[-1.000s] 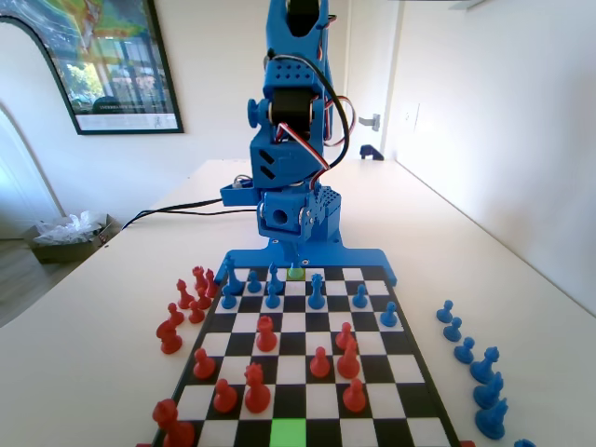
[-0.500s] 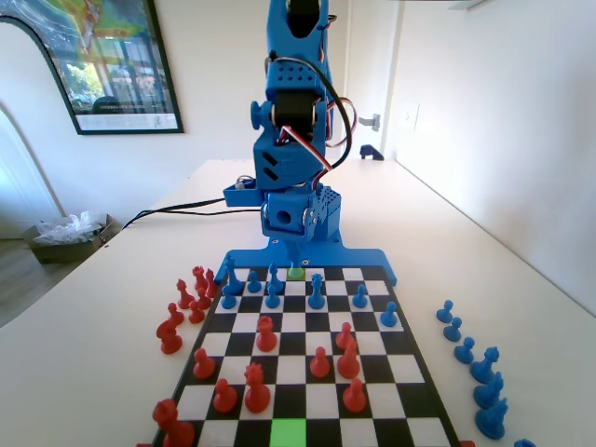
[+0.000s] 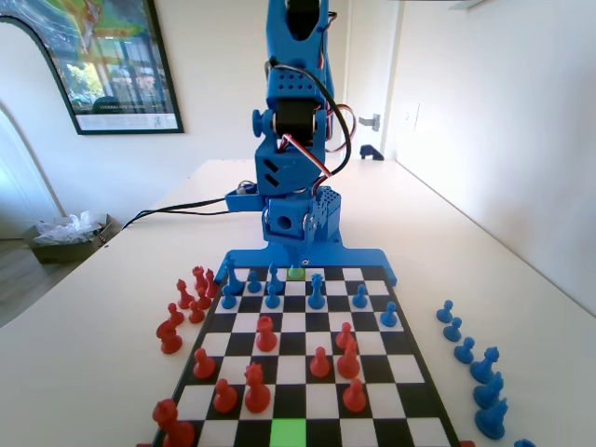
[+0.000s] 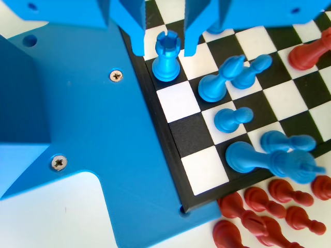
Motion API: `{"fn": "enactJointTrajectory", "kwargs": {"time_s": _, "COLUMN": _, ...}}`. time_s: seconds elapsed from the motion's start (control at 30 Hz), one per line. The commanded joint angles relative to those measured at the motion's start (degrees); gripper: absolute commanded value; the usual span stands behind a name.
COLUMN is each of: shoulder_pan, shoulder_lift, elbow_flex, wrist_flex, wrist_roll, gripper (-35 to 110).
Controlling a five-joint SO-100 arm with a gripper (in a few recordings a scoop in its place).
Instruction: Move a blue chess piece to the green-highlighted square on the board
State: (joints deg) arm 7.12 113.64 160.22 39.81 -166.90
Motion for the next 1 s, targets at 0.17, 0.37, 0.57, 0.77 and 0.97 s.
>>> {"fn": "enactJointTrajectory", "kwargs": {"time_s": 0.17, "shoulder_pan": 0.8, "shoulder_lift": -0.4, "elbow_flex": -0.8, "wrist_flex": -1.8, "wrist_roll": -10.9, "gripper": 10}}
{"fn": "enactJointTrajectory", "kwargs": {"time_s": 0.37, "shoulder_pan": 0.8, "shoulder_lift": -0.4, "elbow_flex": -0.3, "wrist_flex": -2.6, "wrist_roll": -10.8, "gripper": 10}}
{"fn": "enactJointTrajectory", "kwargs": {"time_s": 0.57, "shoulder_pan": 0.7, "shoulder_lift": -0.4, "elbow_flex": 1.0, "wrist_flex": -4.7, "wrist_roll": -10.7, "gripper": 8}}
{"fn": "enactJointTrajectory", "kwargs": {"time_s": 0.77, "shoulder_pan": 0.5, "shoulder_lift": -0.4, "elbow_flex": 2.8, "wrist_flex": -7.0, "wrist_roll": -11.1, "gripper": 2}}
{"fn": "enactJointTrajectory", "kwargs": {"time_s": 0.97, "shoulder_pan": 0.2, "shoulder_lift": -0.4, "elbow_flex": 3.5, "wrist_flex": -7.6, "wrist_roll": -11.0, "gripper": 1}}
